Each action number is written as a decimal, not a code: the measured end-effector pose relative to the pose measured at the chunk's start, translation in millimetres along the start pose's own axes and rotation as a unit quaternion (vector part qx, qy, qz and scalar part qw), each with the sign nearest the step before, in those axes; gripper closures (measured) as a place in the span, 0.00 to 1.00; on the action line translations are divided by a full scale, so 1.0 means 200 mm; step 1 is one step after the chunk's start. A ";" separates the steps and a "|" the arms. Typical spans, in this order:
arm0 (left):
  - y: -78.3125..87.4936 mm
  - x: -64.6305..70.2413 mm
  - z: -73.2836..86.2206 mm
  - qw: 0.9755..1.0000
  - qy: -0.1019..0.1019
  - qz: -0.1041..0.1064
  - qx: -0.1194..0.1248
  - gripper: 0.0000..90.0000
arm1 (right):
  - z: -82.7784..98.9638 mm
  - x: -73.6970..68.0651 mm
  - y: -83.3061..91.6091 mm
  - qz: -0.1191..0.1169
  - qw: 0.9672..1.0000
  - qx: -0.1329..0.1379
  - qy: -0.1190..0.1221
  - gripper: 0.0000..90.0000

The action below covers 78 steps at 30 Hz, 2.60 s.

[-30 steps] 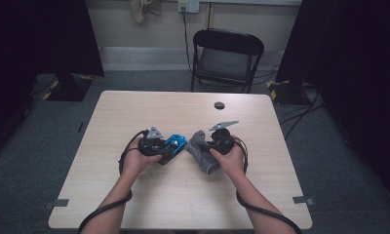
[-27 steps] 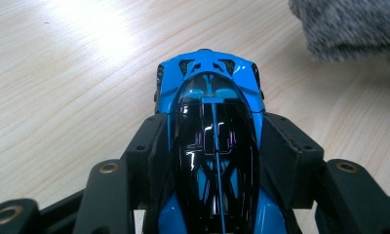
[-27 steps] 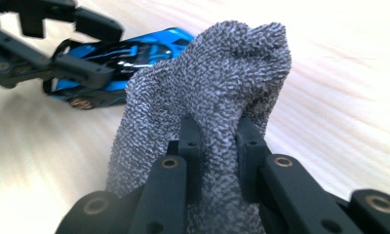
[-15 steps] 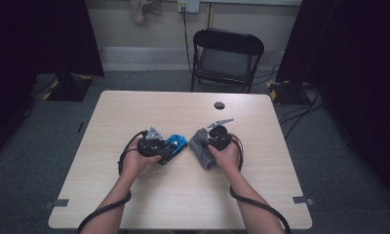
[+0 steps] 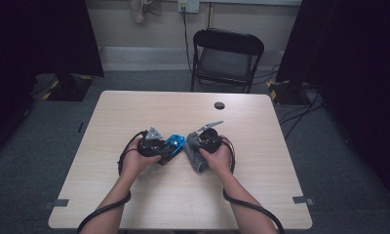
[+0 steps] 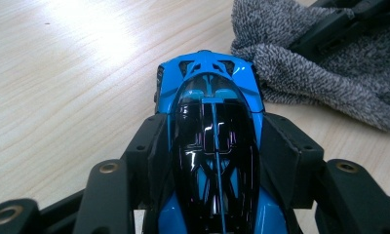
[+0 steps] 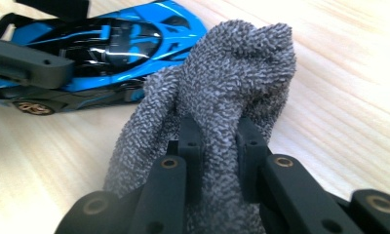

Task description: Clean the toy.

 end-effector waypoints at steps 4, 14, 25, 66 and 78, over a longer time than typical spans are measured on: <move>0.00 0.00 0.00 1.000 0.000 0.000 -0.001 0.50 | 0.00 -0.02 0.00 -0.005 1.000 0.002 0.002 0.86; 0.00 0.00 0.00 1.000 -0.001 -0.001 -0.003 0.50 | 0.03 -0.08 0.01 -0.020 1.000 0.006 0.007 0.86; 0.00 0.00 0.00 1.000 0.002 -0.001 -0.003 0.50 | 0.04 -0.17 0.01 -0.046 0.999 0.004 0.021 0.86; 0.00 0.00 -0.01 1.000 0.003 -0.005 -0.005 0.50 | 0.09 -0.39 -0.01 -0.111 0.993 0.005 0.043 0.86; -0.01 0.01 -0.01 1.000 0.003 -0.009 -0.005 0.50 | 0.10 -0.45 0.00 -0.127 0.990 0.000 0.054 0.86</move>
Point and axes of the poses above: each handheld gripper's, and its own axes: y roughly backward along the jaws, z roughly out of its underside, x roughly to its right, the point moved 5 cm from there along -y, roughly forward along the jaws, and after that the axes turned 2 degrees about z, right-handed, at the moved point
